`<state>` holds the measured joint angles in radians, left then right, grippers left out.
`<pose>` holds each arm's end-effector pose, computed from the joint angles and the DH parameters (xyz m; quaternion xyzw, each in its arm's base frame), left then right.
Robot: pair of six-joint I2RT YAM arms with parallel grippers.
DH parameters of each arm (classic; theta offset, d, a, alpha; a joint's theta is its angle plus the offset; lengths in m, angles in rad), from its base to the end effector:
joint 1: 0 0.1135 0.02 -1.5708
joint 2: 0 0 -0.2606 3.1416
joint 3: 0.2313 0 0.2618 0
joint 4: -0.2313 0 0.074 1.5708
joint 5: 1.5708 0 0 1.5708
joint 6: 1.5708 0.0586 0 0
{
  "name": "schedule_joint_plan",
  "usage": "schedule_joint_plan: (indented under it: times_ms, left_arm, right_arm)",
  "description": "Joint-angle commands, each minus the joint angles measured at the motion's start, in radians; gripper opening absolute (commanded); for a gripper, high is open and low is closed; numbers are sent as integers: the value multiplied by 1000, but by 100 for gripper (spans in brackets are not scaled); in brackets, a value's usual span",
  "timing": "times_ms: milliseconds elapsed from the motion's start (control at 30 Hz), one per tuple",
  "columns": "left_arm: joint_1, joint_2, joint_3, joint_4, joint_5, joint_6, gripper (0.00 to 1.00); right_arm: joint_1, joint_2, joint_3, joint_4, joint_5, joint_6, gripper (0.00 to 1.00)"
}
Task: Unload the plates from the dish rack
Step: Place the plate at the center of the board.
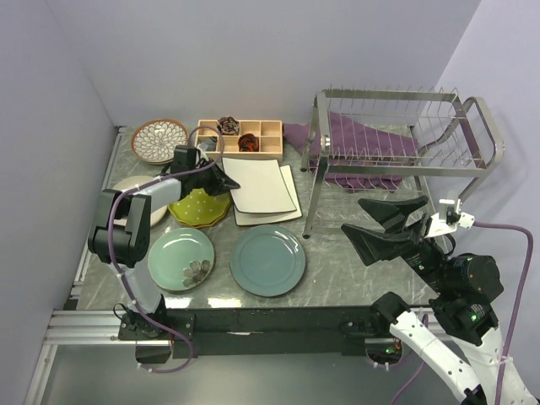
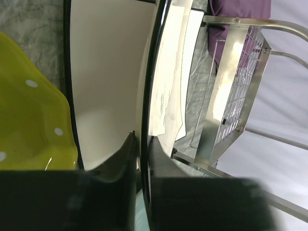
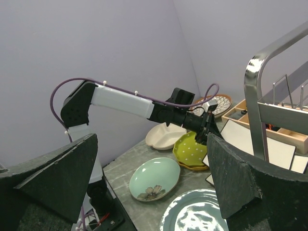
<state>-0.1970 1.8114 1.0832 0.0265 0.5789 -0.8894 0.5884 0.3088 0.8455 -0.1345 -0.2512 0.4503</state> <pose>0.3921 -0.1110 0.1624 -0.1819 0.8585 -0.4302 0.2116 0.0588 0.0567 0.4258 -0.1420 0.5388 0.4707 0.6841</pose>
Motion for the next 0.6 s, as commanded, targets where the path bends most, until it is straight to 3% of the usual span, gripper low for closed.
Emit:
schedule_joint_plan:
  times_ms: [0,67,167,267,433,567]
  left_arm:
    - [-25,-7,72,29,13,26,21]
    - [-27,-7,84,1,-19,35,36]
    - [-27,-20,93,-23,-83,46,48]
    - [-27,-30,101,-100,-146,67,53]
    - [-28,-38,121,-168,-270,87,52]
    - [-39,-31,135,-203,-320,96,44]
  right_arm:
    - [1,-11,-5,29,10,-18,100]
    - [1,-11,-6,29,9,-19,100]
    - [-1,-17,-11,30,10,-18,100]
    - [1,-20,-11,32,12,-18,100]
    - [1,-17,-16,36,-2,-13,100]
    - [-1,-19,-17,35,0,-18,100]
